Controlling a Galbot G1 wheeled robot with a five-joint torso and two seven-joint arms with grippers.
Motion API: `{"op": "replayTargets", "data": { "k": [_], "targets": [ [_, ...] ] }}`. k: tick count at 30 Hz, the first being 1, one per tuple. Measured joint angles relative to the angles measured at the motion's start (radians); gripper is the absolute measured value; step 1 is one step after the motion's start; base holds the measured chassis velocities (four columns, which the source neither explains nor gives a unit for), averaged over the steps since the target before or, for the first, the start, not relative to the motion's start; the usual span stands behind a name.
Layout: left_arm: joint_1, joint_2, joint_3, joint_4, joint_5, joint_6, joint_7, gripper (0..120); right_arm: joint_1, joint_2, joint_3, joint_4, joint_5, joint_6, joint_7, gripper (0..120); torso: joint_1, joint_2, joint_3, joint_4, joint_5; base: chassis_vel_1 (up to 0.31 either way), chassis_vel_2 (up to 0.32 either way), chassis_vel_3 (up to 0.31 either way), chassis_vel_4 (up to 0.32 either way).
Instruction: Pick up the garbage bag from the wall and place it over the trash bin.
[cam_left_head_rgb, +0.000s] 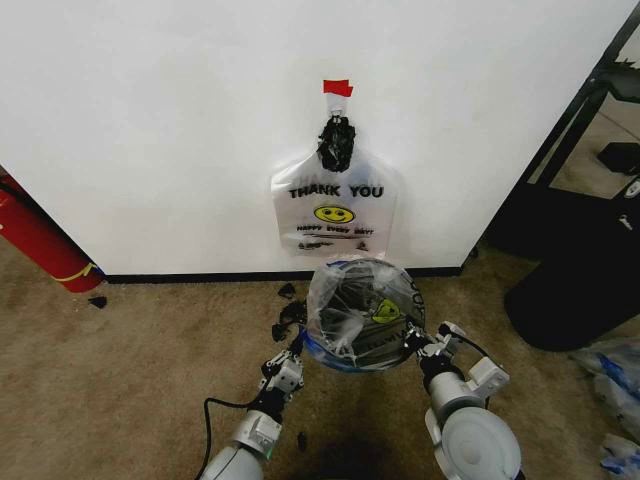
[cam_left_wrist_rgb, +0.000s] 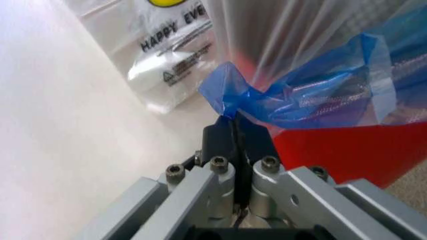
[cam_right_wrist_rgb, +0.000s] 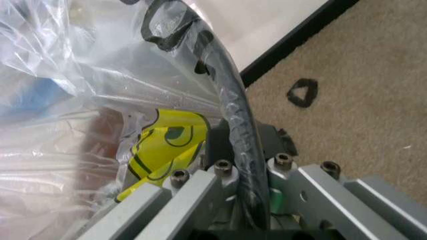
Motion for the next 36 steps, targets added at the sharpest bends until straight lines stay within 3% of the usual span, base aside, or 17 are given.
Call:
{"op": "replayTargets", "data": {
  "k": [7,11,14,15,18,24,31,33,36],
  "targets": [
    [0.003,0.02,-0.016,0.029,-0.02,-0.117,0.096,1,0.013,0.006,0.007,-0.008,0.034,-0.033,-0.006,0,0.0,0.0,0.0,0.0001,0.0,0.0,0.0,0.0,0.0],
    [0.001,0.04,-0.045,0.079,-0.062,-0.199,0.195,19,0.022,0.001,0.026,-0.028,0.025,-0.042,-0.034,0,0.0,0.0,0.0,-0.0001,-0.0002,0.0,0.0,0.0,0.0],
    [0.001,0.048,-0.054,0.085,-0.075,-0.211,0.223,22,0.023,-0.002,0.029,-0.036,0.012,-0.033,-0.05,0,0.0,0.0,0.0,0.0,-0.0001,0.0,0.0,0.0,0.0],
    [0.002,0.056,-0.062,0.09,-0.089,-0.221,0.254,30,0.023,-0.004,0.032,-0.044,-0.001,-0.022,-0.065,0,0.0,0.0,0.0,0.0001,0.0001,0.0,0.0,0.0,0.0],
    [0.001,0.064,-0.077,0.097,-0.102,-0.239,0.298,38,0.023,-0.007,0.036,-0.055,-0.02,-0.005,-0.092,0,0.0,0.0,0.0,0.0,0.0,0.0,0.0,0.0,0.0],
    [-0.009,0.083,-0.198,0.135,-0.127,-0.318,0.471,65,0.02,-0.012,0.041,-0.103,-0.132,0.117,-0.207,0,0.0,0.0,0.0,0.0,0.0,0.0,0.0,0.0,0.0],
    [-0.002,0.077,-0.248,0.089,-0.238,-0.327,0.453,88,0.021,-0.014,0.041,-0.153,-0.245,0.22,-0.271,0,0.0,0.0,0.0,0.0,-0.0001,0.0,0.0,0.0,0.0],
    [0.02,0.061,-0.211,-0.024,-0.322,-0.288,0.304,94,0.023,-0.008,0.031,-0.178,-0.309,0.264,-0.278,0,0.0,0.0,0.0,-0.0002,0.0002,0.0,0.0,0.0,0.0],
    [0.059,0.015,-0.129,-0.167,-0.278,-0.209,0.155,93,0.03,0.011,0.007,-0.199,-0.401,0.309,-0.259,0,0.0,0.0,0.0,0.0001,0.0003,0.0,0.0,0.0,0.0]
  ]
}}
